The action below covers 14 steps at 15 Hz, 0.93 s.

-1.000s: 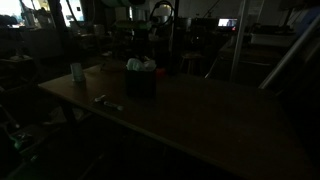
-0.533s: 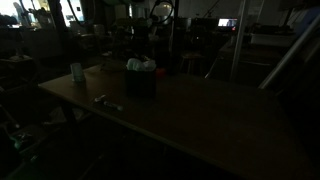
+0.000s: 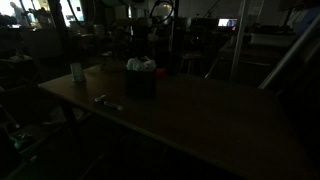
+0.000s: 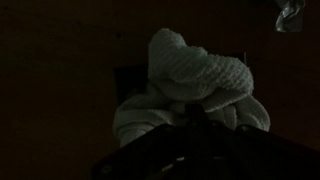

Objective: Put the white towel in the black box

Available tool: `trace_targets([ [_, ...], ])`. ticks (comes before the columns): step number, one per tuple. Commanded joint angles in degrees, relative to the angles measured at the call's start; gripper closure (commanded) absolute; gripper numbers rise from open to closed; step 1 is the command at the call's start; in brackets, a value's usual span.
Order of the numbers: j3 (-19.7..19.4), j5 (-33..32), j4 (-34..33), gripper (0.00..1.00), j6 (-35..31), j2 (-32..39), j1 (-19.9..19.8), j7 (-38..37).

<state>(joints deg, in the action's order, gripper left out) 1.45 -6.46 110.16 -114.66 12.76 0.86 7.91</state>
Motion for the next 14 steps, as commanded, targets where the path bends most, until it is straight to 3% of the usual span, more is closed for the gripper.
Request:
trace_targets([
  [1,0.2,0.0,-0.4,1.0,0.3,-0.1,0.2,0.8],
  [14,1.0,1.7,-2.4,1.0,0.7,9.0,-0.2,3.5],
])
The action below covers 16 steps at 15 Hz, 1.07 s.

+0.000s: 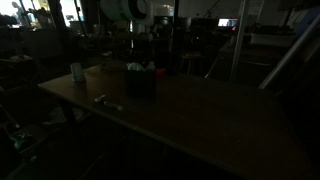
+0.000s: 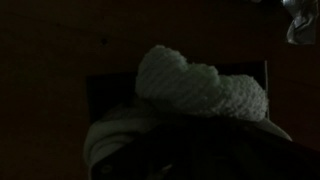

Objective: Put the white towel in the black box

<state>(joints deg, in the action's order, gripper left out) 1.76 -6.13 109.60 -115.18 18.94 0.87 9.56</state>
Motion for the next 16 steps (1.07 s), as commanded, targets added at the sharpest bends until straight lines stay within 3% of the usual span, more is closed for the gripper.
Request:
trace_targets([
  [1,0.8,1.6,-1.9,1.0,1.6,3.4,-0.2,2.1],
  [9,0.9,1.7,-2.0,1.0,3.4,2.5,-0.4,3.1],
  [16,-0.7,-1.0,0.1,1.0,1.7,-6.3,-0.6,1.8],
])
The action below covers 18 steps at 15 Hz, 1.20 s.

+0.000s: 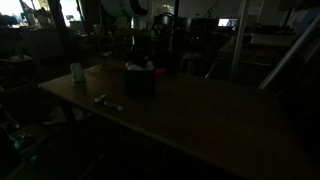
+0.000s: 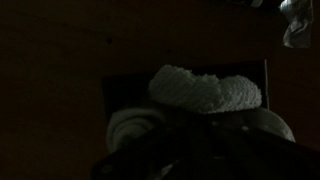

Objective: Put the white towel in the black box

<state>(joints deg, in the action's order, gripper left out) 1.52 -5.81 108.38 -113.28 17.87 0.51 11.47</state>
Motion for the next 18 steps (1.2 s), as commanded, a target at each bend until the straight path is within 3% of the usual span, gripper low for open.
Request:
trace_targets([
  [1,-0.7,-1.9,1.3,1.0,-0.2,-6.4,-0.2,-0.2],
  [8,-0.9,-2.8,4.2,1.0,-0.3,-11.8,-0.2,-1.0],
  [18,0.7,-1.4,9.1,1.0,-0.3,-11.9,1.1,-2.6],
])
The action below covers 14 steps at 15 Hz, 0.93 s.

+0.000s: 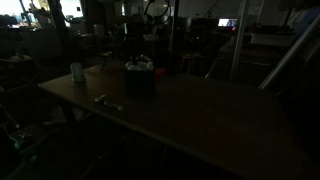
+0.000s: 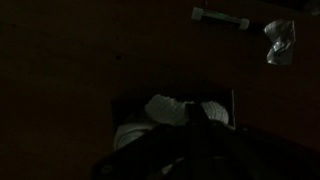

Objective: Put the white towel in the black box

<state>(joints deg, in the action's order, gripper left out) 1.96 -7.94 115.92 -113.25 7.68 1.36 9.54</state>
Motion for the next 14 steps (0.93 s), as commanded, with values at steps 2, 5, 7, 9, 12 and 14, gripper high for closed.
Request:
trace_targets([
  [2,0.3,0.9,1.6,1.0,-0.3,-1.5,0.3,-0.6],
  [5,0.4,1.2,1.4,1.0,-0.3,-1.0,0.3,-0.4],
  [7,0.3,1.4,1.3,1.0,-0.4,-0.8,0.2,-0.3],
  [9,0.3,1.6,1.2,1.0,-0.8,-0.5,0.1,0.0],
  [12,0.3,1.9,0.7,1.0,-1.2,0.4,0.0,0.3],
  [14,0.3,2.1,0.4,1.0,-1.5,1.1,0.0,0.4],
])
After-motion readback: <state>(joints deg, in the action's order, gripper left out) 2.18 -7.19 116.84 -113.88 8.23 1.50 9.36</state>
